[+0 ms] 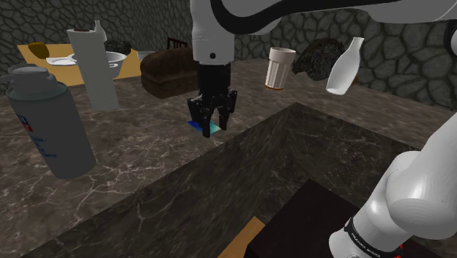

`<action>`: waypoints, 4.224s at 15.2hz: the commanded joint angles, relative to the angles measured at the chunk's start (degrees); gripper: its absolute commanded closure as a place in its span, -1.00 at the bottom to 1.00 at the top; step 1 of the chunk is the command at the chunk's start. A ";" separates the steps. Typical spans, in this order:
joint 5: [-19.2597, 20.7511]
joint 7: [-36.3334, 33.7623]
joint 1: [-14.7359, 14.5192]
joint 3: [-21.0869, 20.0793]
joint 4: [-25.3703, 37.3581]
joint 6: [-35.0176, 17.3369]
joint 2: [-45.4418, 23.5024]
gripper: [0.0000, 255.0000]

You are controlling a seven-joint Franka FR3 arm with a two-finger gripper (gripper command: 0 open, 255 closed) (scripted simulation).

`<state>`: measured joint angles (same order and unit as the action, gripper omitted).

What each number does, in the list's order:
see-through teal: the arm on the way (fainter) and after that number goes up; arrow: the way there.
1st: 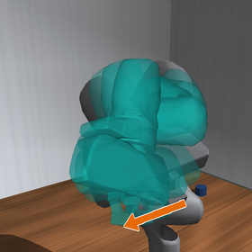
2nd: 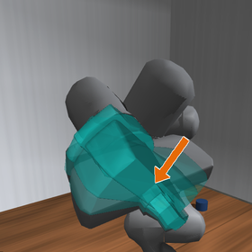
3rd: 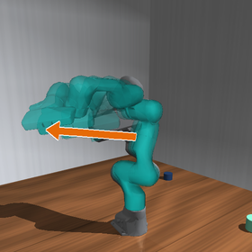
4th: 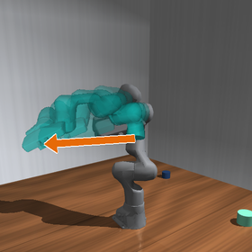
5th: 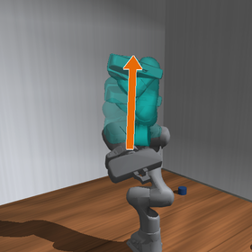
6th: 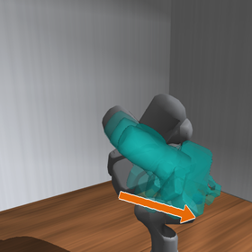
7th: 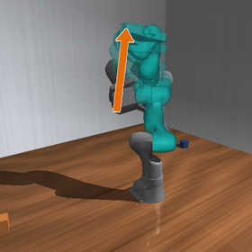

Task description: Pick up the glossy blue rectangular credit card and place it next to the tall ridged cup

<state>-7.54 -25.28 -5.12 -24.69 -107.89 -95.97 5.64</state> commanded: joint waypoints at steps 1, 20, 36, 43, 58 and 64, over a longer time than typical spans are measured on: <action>0.02 -0.15 0.01 0.02 1.46 1.49 0.01 1.00; 1.14 -2.31 0.00 -0.12 19.38 16.55 -2.99 1.00; 4.24 -6.26 -1.83 -1.67 42.50 31.66 -11.53 1.00; 5.92 -6.53 -2.48 -1.89 52.12 37.89 -15.27 1.00; 4.41 20.16 12.48 10.51 38.33 36.75 -3.41 1.00; 6.26 29.88 16.66 15.25 39.31 37.30 -4.15 1.00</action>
<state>-1.78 3.17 11.00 -10.04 -70.28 -59.16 2.75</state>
